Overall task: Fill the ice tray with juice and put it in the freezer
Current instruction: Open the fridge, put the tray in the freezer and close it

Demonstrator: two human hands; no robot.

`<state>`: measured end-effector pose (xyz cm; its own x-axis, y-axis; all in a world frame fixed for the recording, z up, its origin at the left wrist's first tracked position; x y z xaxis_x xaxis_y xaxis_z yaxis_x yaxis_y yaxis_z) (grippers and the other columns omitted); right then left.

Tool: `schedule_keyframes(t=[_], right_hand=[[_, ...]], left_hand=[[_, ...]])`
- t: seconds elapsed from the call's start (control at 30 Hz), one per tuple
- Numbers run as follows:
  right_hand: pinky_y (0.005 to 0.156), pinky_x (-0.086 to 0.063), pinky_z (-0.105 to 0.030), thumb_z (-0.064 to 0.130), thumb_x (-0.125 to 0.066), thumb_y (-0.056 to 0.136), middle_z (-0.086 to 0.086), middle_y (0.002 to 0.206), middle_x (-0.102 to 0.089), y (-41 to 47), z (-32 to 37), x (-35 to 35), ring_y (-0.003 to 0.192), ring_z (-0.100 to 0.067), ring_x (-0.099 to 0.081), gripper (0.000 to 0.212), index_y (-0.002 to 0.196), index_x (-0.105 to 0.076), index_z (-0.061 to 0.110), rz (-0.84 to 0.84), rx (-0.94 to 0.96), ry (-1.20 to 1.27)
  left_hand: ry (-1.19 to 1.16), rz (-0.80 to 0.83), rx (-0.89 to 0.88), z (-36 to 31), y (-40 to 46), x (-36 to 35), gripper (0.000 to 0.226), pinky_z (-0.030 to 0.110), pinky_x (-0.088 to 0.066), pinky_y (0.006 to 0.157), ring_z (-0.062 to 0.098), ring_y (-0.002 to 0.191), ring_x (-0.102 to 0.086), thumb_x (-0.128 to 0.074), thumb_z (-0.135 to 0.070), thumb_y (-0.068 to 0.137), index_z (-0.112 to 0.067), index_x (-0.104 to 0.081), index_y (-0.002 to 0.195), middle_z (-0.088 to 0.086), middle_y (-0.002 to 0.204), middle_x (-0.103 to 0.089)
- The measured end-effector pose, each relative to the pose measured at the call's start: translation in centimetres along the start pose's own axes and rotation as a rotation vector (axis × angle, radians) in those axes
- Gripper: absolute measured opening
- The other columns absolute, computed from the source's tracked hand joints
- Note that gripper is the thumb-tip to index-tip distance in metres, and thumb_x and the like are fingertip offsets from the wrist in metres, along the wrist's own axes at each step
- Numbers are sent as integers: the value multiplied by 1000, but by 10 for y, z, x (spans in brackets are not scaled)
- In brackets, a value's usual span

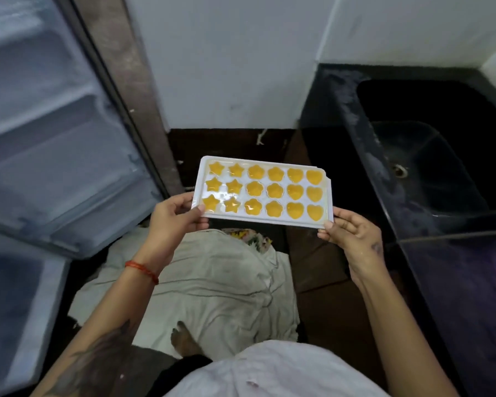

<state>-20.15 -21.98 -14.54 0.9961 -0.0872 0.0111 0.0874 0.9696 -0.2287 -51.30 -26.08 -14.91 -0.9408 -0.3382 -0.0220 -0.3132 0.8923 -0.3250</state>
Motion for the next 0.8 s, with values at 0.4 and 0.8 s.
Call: schedule_keyframes(t=[0.4, 0.8], right_hand=[[61, -58, -20, -2, -66, 79, -1, 82, -74, -1, -14, -235, 73, -13, -72, 29, 107, -62, 7, 391, -11, -55], [63, -58, -18, -8, -60, 82, -4, 84, -70, -7, -10, -444, 68, -9, -70, 30, 109, -59, 2, 875, -20, -131]], left_hand=[[-90, -363, -2, 6, -31, 221, 31, 19, -58, 65, 21, 70, -62, -59, 1, 88, -2, -60, 119, 11, 93, -62], [-247, -865, 29, 30, -88, 339, 36, 21, -59, 67, 10, 66, -66, -61, 2, 87, -4, -59, 123, 7, 93, -67]])
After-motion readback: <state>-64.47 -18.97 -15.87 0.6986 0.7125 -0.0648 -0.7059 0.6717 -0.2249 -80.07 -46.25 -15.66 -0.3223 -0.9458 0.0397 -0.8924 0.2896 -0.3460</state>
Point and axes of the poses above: each hand's wrist, its own y-axis towards the middle knuckle, its own x-axis out of the back of the hand, z = x × y, the point moved 4 cm from there along y, towards the middle knuckle
